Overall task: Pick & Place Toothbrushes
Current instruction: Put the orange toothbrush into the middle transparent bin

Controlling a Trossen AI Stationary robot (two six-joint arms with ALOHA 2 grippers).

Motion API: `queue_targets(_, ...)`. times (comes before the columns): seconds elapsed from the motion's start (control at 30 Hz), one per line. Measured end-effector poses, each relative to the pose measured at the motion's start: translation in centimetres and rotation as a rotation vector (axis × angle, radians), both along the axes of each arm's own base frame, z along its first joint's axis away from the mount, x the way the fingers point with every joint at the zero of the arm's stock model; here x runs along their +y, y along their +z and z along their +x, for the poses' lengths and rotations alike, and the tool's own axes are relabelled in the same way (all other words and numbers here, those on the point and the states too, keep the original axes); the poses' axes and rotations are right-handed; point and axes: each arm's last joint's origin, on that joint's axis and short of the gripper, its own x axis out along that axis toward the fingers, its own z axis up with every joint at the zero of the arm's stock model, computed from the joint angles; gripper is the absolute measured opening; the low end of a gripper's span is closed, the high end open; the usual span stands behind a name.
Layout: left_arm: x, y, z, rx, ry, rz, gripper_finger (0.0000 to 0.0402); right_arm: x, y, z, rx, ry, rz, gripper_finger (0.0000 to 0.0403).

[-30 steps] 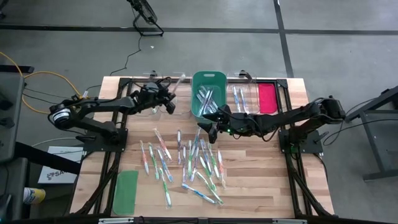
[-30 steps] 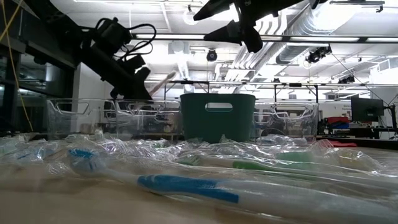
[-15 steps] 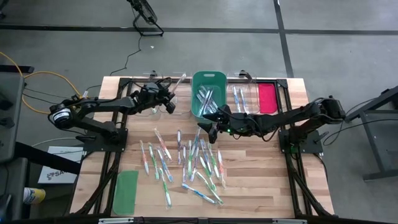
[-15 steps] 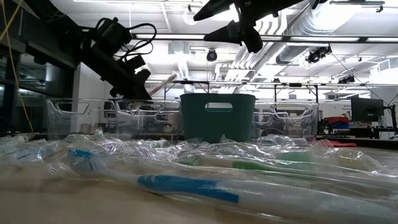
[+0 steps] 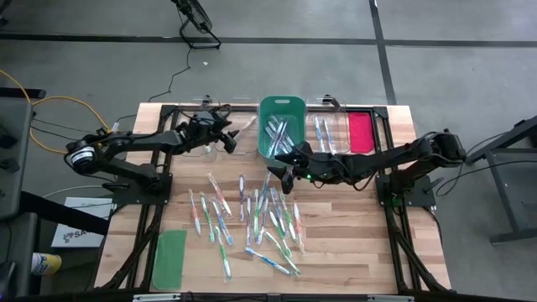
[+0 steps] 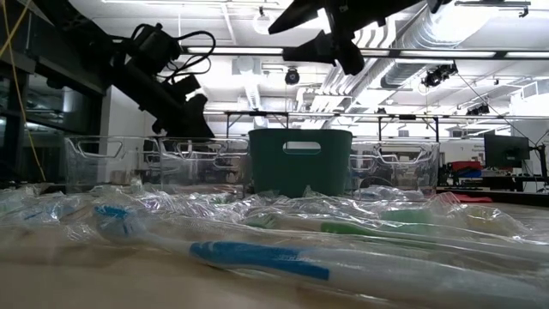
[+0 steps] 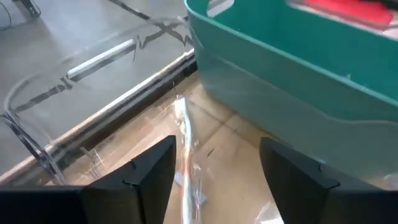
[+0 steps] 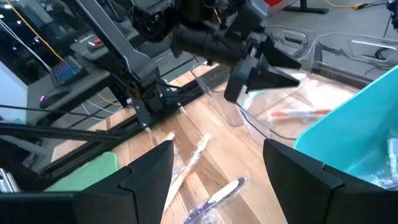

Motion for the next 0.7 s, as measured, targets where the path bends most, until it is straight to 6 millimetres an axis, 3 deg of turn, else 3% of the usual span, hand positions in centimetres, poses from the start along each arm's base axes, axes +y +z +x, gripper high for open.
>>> queue_targets(0.4, -2.4, 5.1, -2.5, -0.039, -0.297, 0.287, 0.0232, 1.6, -2.0, -0.9, 0.177, 0.015, 0.145, 0.0242)
queue_targets(0.7, -5.8, 7.0, -3.6, -0.021, -0.451, 0.440, 0.0232, 4.3, -4.6, -3.7, 0.448, -0.106, 0.379, 0.0242)
